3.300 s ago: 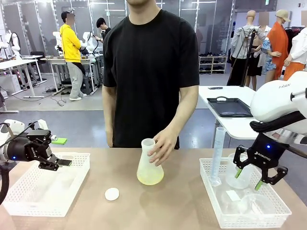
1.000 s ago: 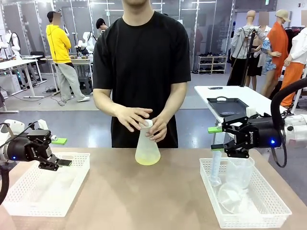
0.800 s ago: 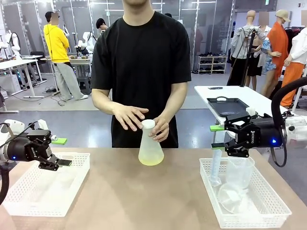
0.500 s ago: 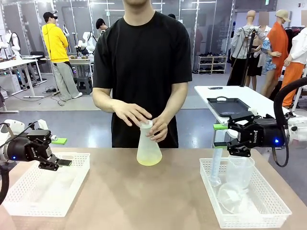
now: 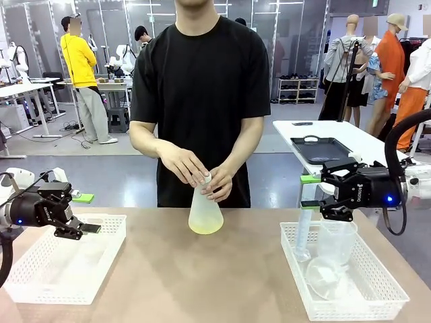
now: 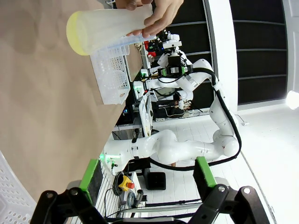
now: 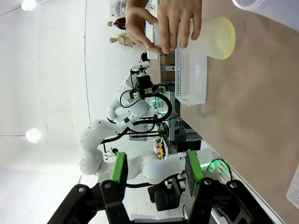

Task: Prepare the solutions needed for the experiment.
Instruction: When the human places the Big flask in the center of the table, pick up the Big flask and place it in the left Organizing basket.

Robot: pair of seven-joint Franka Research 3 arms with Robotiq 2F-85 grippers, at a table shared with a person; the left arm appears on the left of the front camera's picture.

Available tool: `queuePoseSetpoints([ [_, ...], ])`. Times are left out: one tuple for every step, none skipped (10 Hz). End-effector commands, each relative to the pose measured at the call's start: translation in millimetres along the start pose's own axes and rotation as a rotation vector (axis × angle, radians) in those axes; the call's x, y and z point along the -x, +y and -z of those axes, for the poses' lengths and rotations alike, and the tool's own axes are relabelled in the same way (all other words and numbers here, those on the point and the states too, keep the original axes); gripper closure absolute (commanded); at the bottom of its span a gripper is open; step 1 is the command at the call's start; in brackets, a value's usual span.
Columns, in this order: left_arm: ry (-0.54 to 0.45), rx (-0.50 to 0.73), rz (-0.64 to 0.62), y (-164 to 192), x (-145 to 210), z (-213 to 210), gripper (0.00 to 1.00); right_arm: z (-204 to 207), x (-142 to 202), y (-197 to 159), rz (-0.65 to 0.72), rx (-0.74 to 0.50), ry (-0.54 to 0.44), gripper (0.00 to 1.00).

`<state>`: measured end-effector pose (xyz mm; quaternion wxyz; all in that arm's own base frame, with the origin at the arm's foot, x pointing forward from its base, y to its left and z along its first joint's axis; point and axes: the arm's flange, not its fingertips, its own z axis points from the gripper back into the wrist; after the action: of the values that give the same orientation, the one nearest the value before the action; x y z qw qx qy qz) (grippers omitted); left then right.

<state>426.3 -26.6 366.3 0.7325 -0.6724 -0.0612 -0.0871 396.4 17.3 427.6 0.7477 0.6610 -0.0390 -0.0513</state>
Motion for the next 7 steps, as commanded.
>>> queuePoseSetpoints([
  [-0.002,-0.003,-0.007,-2.8,-1.8,0.4,0.0,1.6,-0.8,0.6,-0.001,-0.002,-0.008,0.37],
  [-0.002,-0.003,-0.007,-2.8,-1.8,0.4,0.0,1.6,-0.8,0.6,-0.001,-0.002,-0.008,0.37],
  [-0.002,-0.003,-0.007,-2.8,-1.8,0.4,0.0,1.6,-0.8,0.6,-0.001,-0.002,-0.008,0.37],
  [-0.002,-0.003,-0.007,-2.8,-1.8,0.4,0.0,1.6,-0.8,0.6,-0.001,-0.002,-0.008,0.37],
  [-0.002,-0.003,-0.007,-2.8,-1.8,0.4,0.0,1.6,-0.8,0.6,-0.001,-0.002,-0.008,0.37],
  [-0.002,-0.003,-0.007,-2.8,-1.8,0.4,0.0,1.6,-0.8,0.6,-0.001,-0.002,-0.008,0.37],
  [-0.002,-0.003,-0.007,-2.8,-1.8,0.4,0.0,1.6,-0.8,0.6,-0.001,-0.002,-0.008,0.37],
])
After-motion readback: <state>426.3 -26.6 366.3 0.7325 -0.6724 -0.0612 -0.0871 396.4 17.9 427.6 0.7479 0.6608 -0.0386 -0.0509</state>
